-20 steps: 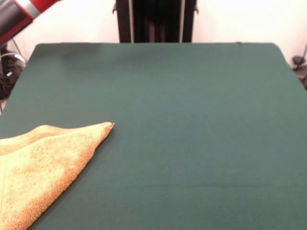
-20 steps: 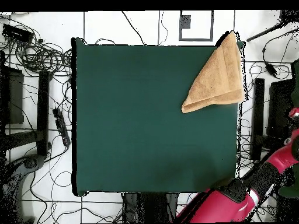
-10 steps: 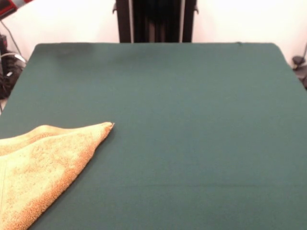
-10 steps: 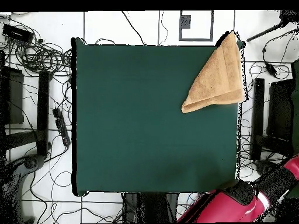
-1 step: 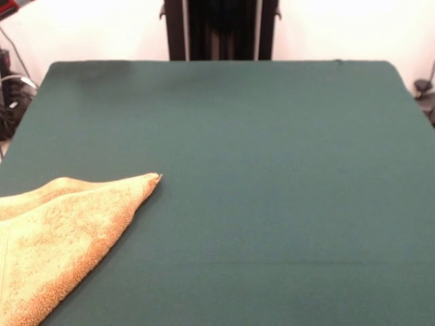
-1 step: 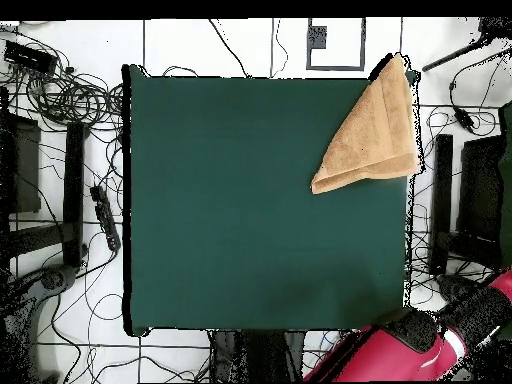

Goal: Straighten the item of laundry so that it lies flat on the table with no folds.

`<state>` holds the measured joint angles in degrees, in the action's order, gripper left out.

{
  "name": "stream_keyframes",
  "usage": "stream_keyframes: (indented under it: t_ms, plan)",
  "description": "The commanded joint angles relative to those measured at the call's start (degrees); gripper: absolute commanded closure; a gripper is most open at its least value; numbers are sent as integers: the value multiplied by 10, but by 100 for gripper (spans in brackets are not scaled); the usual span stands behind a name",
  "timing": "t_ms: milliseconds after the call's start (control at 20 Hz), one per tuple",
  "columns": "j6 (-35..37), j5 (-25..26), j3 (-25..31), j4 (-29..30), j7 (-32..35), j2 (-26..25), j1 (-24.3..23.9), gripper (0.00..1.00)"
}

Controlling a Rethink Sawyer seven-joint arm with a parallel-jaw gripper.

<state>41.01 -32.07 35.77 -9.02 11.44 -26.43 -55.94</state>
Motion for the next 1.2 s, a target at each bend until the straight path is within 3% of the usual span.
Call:
stream_keyframes:
  t_ms: [50,550,1200]
  plan:
    - [118,-10,11,5,43,-57,61,100]
    - [112,-18,31,-93,102,-105,112,100]
    - [89,-27,34,-38,60,-99,92,100]
